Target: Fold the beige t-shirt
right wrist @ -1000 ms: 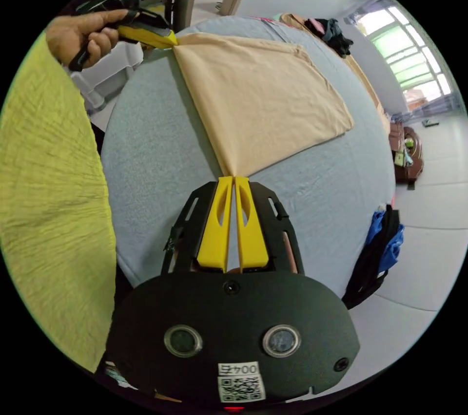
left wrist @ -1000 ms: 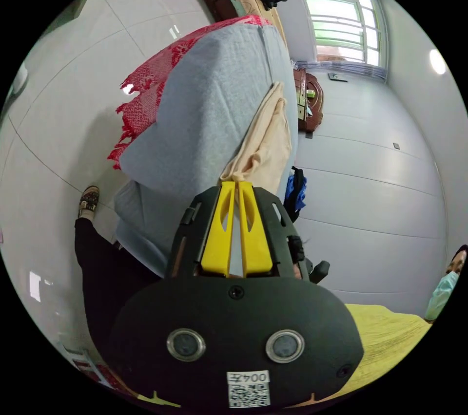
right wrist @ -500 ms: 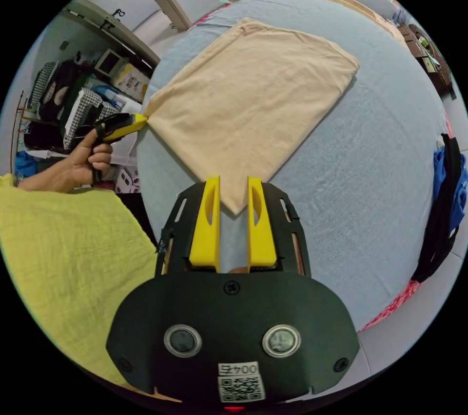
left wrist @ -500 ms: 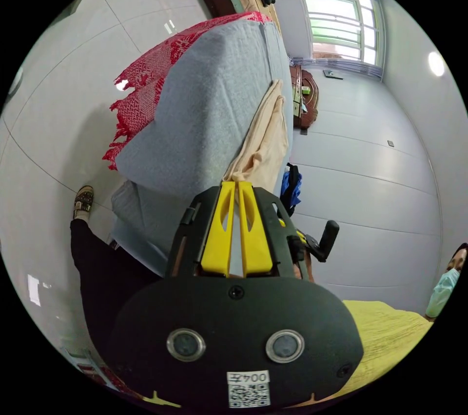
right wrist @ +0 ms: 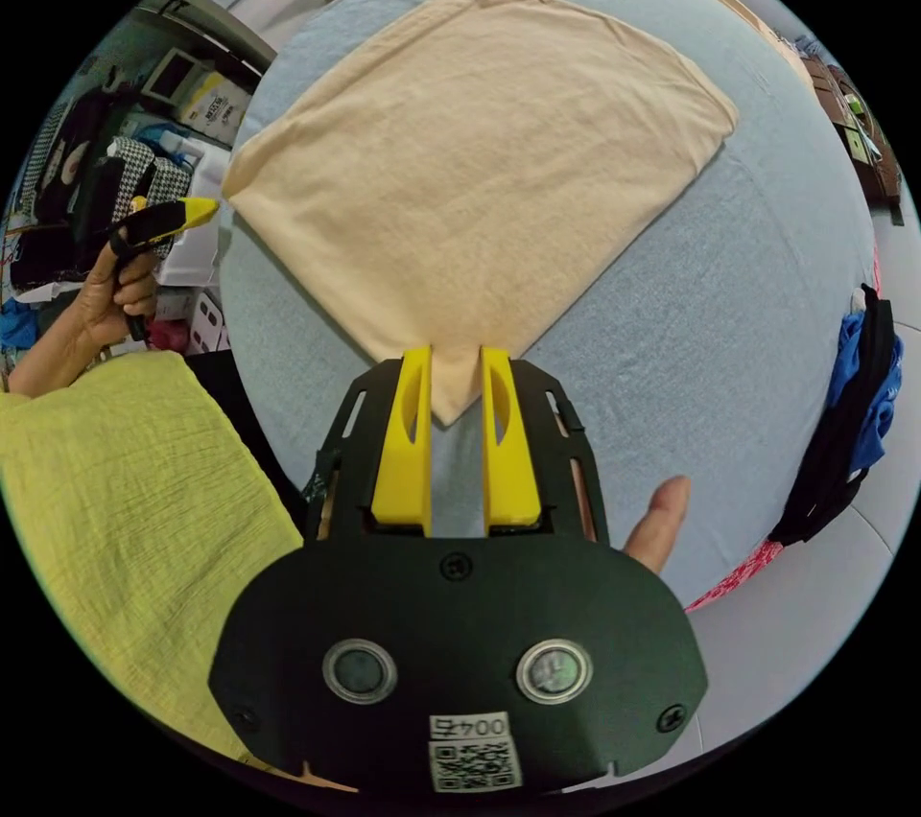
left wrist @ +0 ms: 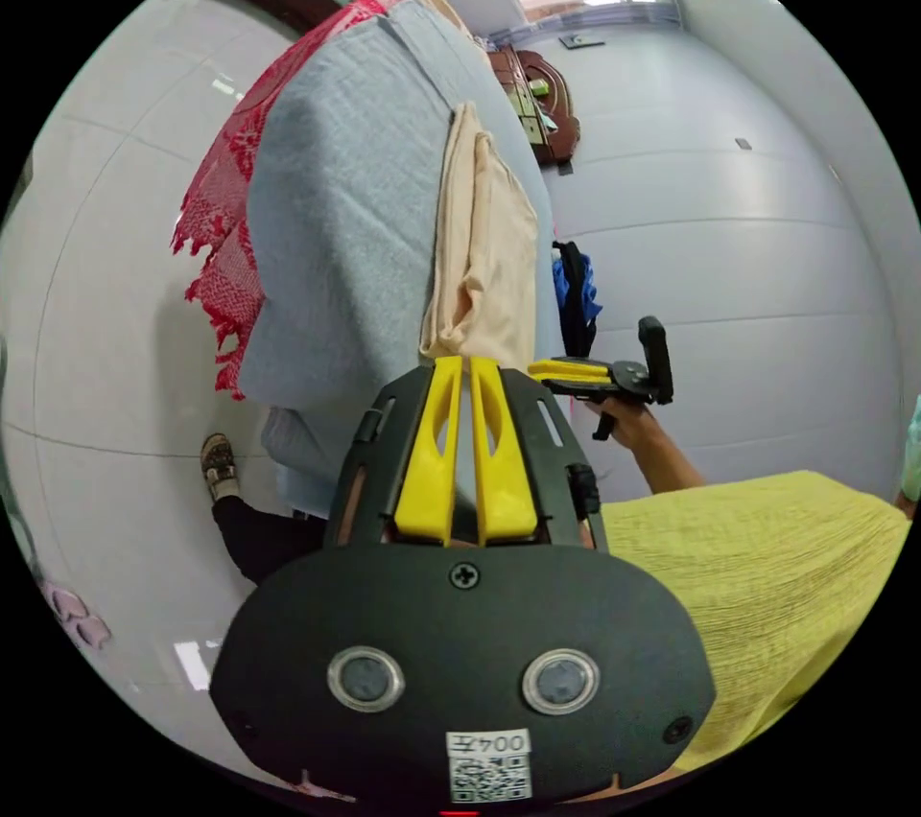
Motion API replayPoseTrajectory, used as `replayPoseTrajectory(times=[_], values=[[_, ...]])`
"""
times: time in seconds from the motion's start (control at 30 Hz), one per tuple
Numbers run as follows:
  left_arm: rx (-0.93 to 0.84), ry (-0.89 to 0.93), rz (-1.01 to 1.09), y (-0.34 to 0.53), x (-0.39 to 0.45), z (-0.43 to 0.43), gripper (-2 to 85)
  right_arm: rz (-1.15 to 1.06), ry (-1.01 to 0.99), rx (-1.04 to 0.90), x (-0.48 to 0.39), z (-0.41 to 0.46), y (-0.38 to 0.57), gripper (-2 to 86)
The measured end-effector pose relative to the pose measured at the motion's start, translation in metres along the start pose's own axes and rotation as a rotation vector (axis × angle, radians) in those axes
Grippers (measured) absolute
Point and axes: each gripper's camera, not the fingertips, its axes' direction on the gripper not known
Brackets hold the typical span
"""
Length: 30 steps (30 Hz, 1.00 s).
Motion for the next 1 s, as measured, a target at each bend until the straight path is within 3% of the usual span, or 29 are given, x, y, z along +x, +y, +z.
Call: replayPoseTrajectory(times=[0.17,0.33,0.63,0.73,0.87,1.0], values=[[-0.048,-0.08,0.074,-0.017,0.019,0.019,6.4,0.008,-0.004,0.005,0.013,0.0,0.003,8.5],[-0.065,-0.175,0.121,-0.033,0.036,0.039,4.2,-0.018,0.022,0.003,0.018,0.001,0.006,8.5],[-0.057,-0.123,-0.077,-0.047,0.011,0.063,2.3,-0.018,-0.002,-0.042,0.041,0.002,0.005,8.6],[-0.07,-0.121,-0.04,-0.059,0.017,0.064,2.3,-0.026,-0.01,-0.059,0.047,0.002,0.005,8.6],[0.002,-0.211,0.036,-0.1,0.041,0.037,2.5,-0.03,-0.016,-0.059,0.056,0.002,0.01,8.7],[-0.03,-0.11,0.115,-0.196,0.068,0.066,4.2,-0.009,-0.058,-0.049,0.067,0.001,0.015,9.6]])
